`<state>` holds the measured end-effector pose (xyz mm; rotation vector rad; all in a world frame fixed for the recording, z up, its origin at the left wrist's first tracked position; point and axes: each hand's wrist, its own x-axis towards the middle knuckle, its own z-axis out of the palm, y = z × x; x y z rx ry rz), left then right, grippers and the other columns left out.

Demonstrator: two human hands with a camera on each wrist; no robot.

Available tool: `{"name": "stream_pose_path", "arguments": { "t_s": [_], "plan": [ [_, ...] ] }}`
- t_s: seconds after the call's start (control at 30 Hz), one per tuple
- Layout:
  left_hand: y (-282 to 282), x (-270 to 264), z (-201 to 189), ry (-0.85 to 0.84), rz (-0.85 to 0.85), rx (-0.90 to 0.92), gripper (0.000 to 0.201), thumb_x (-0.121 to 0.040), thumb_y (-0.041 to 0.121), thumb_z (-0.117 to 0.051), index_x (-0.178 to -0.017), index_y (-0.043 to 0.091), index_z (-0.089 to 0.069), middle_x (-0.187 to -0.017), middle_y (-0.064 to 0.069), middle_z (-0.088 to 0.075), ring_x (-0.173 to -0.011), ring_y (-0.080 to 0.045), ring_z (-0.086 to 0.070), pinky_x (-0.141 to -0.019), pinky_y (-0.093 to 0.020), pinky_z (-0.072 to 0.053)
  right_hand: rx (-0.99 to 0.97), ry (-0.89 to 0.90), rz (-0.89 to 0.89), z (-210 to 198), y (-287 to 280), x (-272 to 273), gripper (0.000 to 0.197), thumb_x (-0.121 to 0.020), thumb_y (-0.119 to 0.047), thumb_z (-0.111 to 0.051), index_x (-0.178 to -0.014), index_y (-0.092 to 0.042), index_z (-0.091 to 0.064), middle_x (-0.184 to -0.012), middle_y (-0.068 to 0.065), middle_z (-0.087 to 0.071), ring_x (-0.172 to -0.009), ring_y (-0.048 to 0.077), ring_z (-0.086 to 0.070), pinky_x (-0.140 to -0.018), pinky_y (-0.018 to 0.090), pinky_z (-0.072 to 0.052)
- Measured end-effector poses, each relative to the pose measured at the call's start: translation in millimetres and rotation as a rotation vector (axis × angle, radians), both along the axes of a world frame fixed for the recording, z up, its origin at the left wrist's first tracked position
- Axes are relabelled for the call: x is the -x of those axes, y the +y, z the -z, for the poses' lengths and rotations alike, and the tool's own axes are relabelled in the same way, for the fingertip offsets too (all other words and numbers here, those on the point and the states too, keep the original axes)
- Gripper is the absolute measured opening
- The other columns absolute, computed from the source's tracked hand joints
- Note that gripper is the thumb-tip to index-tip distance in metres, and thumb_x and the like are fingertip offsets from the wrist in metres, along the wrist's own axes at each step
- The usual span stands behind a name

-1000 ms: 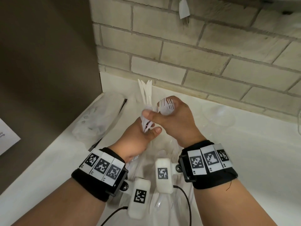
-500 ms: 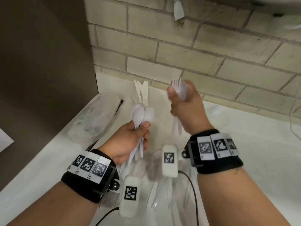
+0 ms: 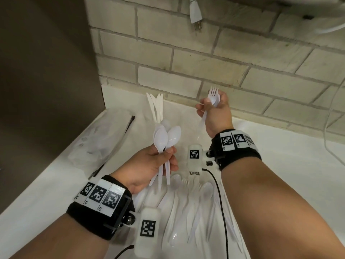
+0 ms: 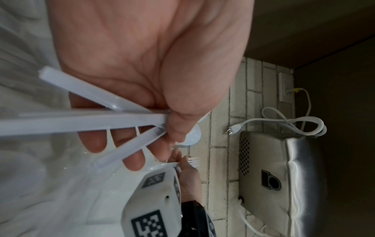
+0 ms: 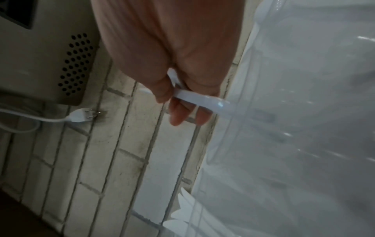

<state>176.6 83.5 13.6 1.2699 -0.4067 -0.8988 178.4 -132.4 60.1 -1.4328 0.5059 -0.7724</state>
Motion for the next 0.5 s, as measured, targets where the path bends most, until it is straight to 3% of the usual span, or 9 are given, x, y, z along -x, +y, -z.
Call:
{"name": "stream_pose_path", "arguments": {
  "t_s": [0.1,0.17,0.23,0.37,0.5],
  "plan": [
    [0,1,0,0.016,0.014,-0.006,0.014,-0.095,0.022,-0.052,-0.095,0.011,-0.061,-0.073,-0.002,-0.062,-0.078,-0.023,-0.063,-0.077,-0.034,-0.048,-0.017,0.100,-0.016,6,-7,-1,0.013,-0.097,-0.012,-0.052,-0.099,-0.024,-0.055,-0.095,0.000,-0.061,-0.088,0.019,-0.062,-0.078,0.035,-0.048],
    [-1,2,-1,0.024,0.010,-0.005,0.013,-0.095,0.020,-0.052,-0.094,0.011,-0.060,-0.072,-0.002,-0.062,-0.078,-0.024,-0.062,-0.076,-0.033,-0.048,-0.002,0.132,-0.001,4,-12,-3,0.009,-0.095,-0.015,-0.055,-0.102,-0.021,-0.060,-0.093,-0.001,-0.062,-0.089,0.018,-0.058,-0.081,0.034,-0.046],
    [-2,3,-3,0.034,-0.002,-0.006,0.013,-0.095,0.019,-0.052,-0.093,0.010,-0.061,-0.070,-0.002,-0.062,-0.077,-0.025,-0.062,-0.075,-0.032,-0.048,0.011,0.147,0.016,1,-17,-1,0.015,-0.094,-0.017,-0.058,-0.108,-0.018,-0.062,-0.097,-0.001,-0.063,-0.092,0.016,-0.056,-0.087,0.031,-0.045],
    [-3,5,-5,0.055,-0.010,0.009,0.013,-0.095,0.019,-0.053,-0.091,0.010,-0.061,-0.068,-0.002,-0.061,-0.072,-0.023,-0.061,-0.082,-0.038,-0.046,0.065,0.152,0.030,-17,-18,9,0.026,-0.097,-0.016,-0.053,-0.123,-0.013,-0.059,-0.121,0.004,-0.063,-0.110,0.014,-0.056,-0.096,0.025,-0.040],
    [-4,8,-9,0.066,-0.001,0.034,0.015,-0.095,0.020,-0.052,-0.087,0.009,-0.059,-0.068,-0.002,-0.061,-0.069,-0.021,-0.063,-0.090,-0.042,-0.046,0.122,0.069,0.047,-36,-10,32,0.025,-0.098,-0.011,-0.049,-0.121,-0.013,-0.061,-0.119,0.001,-0.064,-0.111,0.010,-0.058,-0.095,0.023,-0.043]
  ]
}}
